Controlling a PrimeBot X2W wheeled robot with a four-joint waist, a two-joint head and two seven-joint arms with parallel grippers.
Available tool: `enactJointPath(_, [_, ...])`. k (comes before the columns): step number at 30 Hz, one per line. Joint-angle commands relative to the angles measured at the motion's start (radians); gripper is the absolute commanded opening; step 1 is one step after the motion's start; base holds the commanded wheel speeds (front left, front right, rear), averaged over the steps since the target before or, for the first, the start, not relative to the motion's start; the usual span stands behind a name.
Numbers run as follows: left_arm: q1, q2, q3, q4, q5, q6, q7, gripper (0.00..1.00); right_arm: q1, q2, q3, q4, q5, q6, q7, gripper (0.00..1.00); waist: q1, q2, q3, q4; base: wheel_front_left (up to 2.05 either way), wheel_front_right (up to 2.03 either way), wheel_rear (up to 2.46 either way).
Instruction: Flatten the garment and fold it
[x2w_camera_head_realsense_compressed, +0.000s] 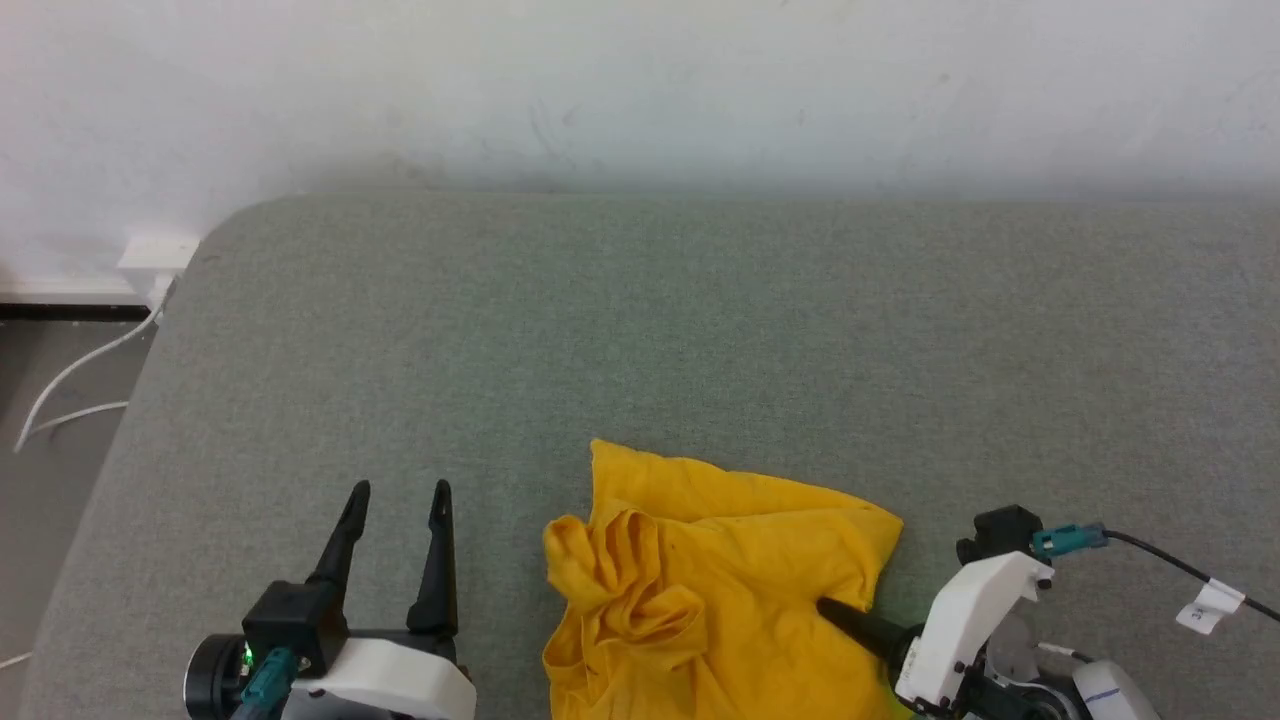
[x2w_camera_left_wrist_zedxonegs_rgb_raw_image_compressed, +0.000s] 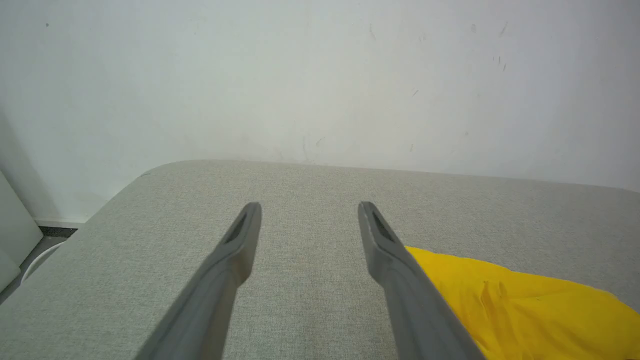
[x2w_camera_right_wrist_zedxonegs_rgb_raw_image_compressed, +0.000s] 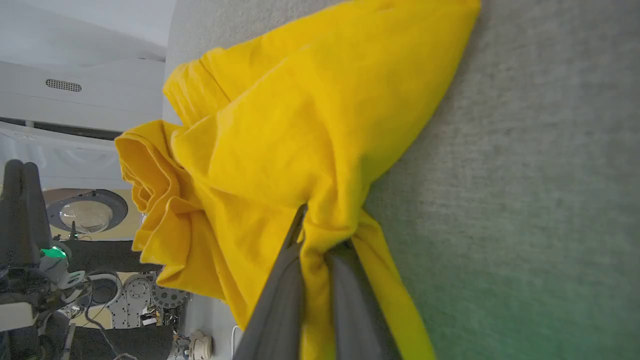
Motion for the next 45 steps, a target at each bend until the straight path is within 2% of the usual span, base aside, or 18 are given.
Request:
enactJointPath(1, [-0.009, -0.005, 0.003, 0.003, 0.008, -0.006, -0.005, 1.0, -0.017, -0.012, 0.015, -0.001, -0.004, -0.001, -0.01, 0.0, -0.0001, 0.0, -0.004, -0.001, 0.0, 0.0, 0.0])
enactJointPath(5, [0.003, -0.008, 0.009, 0.002, 0.012, -0.006, -0.005, 1.0, -0.035, -0.077, 0.087, -0.025, -0.082, -0.001, -0.066, 0.0, -0.0001, 0.0, -0.017, -0.014, 0.0, 0.0, 0.0])
enactJointPath(11, [0.021, -0.011, 0.015, -0.007, 0.016, -0.006, -0.005, 1.0, -0.054, -0.176, 0.132, -0.05, -0.302, -0.001, -0.114, 0.0, -0.0001, 0.0, -0.037, -0.067, 0.0, 0.0, 0.0])
enactJointPath(17, [0.029, -0.012, 0.01, -0.029, 0.022, -0.014, -0.005, 1.0, -0.072, -0.239, 0.12, -0.103, -0.459, -0.001, -0.064, 0.0, -0.0001, 0.0, -0.016, -0.19, 0.0, 0.0, 0.0])
enactJointPath(21, [0.011, -0.009, 0.01, -0.049, 0.029, -0.016, -0.005, 1.0, -0.114, -0.282, 0.104, -0.122, -0.507, -0.001, -0.038, 0.0, -0.0001, 0.0, 0.031, -0.294, 0.0, 0.0, 0.0])
enactJointPath(27, [-0.061, 0.002, -0.003, -0.073, 0.046, -0.028, 0.001, 1.0, -0.214, -0.345, 0.044, -0.072, -0.534, -0.001, -0.102, 0.0, -0.0001, 0.0, 0.135, -0.408, 0.0, 0.0, 0.0])
enactJointPath(32, [-0.138, 0.017, -0.023, -0.08, 0.064, -0.049, 0.02, 1.0, -0.289, -0.367, -0.041, 0.048, -0.561, -0.001, -0.224, 0.0, -0.0001, 0.0, 0.21, -0.434, 0.0, 0.0, 0.0])
enactJointPath(41, [-0.228, 0.024, -0.053, -0.076, 0.087, -0.069, 0.031, 1.0, -0.388, -0.317, -0.176, 0.231, -0.648, -0.001, -0.477, 0.0, -0.0001, 0.0, 0.299, -0.397, 0.0, 0.0, 0.0])
enactJointPath(42, [-0.232, 0.022, -0.055, -0.072, 0.086, -0.07, 0.031, 1.0, -0.394, -0.31, -0.181, 0.247, -0.659, -0.001, -0.507, 0.19, -0.0001, 0.0, 0.302, -0.392, 0.0, 0.0, 0.0])
enactJointPath(43, [-0.235, 0.021, -0.056, -0.068, 0.085, -0.069, 0.029, 1.0, -0.398, -0.305, -0.186, 0.264, -0.672, -0.001, -0.539, 0.58, -0.0001, 0.0, 0.302, -0.388, 0.0, 0.0, 0.0])
enactJointPath(44, [-0.236, 0.018, -0.055, -0.064, 0.082, -0.068, 0.028, 1.0, -0.399, -0.301, -0.192, 0.286, -0.685, -0.001, -0.561, 0.92, -0.0001, 0.0, 0.3, -0.383, 0.0, 0.0, 0.0])
enactJointPath(45, [-0.235, 0.017, -0.055, -0.06, 0.08, -0.068, 0.026, 1.0, -0.4, -0.296, -0.197, 0.309, -0.695, -0.001, -0.577, 1.0, -0.0001, 0.0, 0.296, -0.379, 0.0, 0.0, 0.0])
